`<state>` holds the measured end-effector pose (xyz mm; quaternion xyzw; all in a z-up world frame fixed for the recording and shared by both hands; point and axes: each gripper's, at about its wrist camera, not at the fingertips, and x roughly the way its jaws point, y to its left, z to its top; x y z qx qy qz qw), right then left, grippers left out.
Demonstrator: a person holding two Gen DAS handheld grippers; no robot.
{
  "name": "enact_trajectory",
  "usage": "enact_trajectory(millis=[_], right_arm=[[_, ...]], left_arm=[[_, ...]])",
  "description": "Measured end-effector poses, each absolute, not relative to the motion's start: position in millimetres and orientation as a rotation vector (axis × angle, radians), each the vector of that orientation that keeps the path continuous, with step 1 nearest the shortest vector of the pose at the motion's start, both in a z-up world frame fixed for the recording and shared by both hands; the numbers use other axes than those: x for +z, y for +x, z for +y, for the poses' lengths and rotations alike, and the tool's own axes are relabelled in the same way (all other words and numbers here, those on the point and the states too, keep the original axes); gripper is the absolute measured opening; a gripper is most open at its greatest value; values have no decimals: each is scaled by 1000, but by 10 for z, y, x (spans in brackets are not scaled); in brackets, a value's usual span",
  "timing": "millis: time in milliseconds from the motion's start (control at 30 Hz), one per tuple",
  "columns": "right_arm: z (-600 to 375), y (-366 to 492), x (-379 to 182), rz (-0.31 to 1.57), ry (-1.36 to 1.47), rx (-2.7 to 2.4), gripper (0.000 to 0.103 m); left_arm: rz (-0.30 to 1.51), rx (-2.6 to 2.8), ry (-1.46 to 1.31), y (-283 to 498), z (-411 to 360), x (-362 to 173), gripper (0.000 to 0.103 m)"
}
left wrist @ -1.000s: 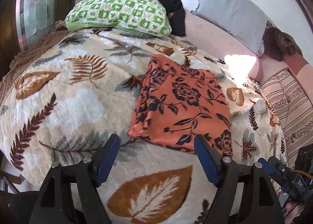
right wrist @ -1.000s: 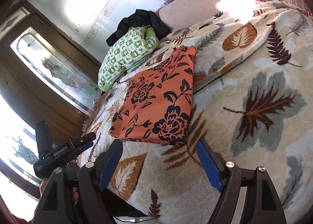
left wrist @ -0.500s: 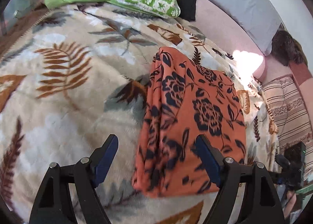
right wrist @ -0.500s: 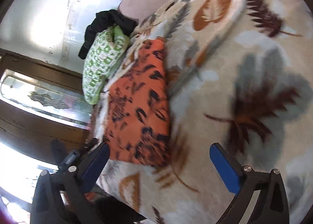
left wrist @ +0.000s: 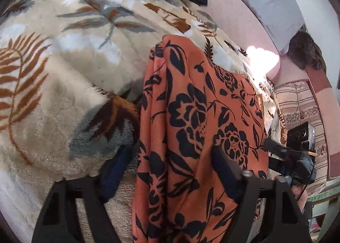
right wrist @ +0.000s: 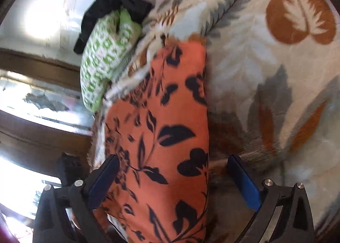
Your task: Fold small clothes
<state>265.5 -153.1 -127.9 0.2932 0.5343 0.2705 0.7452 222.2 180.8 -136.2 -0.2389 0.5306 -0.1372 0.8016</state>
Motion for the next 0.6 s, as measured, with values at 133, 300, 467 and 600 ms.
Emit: enact_trajectory(millis=[133, 300, 467, 600], right_arm=[[-1386, 2680, -1263, 1225, 585, 588, 39], [-1390, 2591, -841, 1156, 522, 638, 33], [-1754, 2417, -251, 1065, 474, 656, 33], [-2203, 2371, -90, 1048, 486, 636, 33]], left_arm=[[1145, -308, -524, 2218, 1754, -1317, 32], [1063, -319, -448, 2020, 1528, -876, 28], [958, -385, -418, 1840, 1050, -405, 28], [939, -426, -392, 1877, 620, -302, 28]])
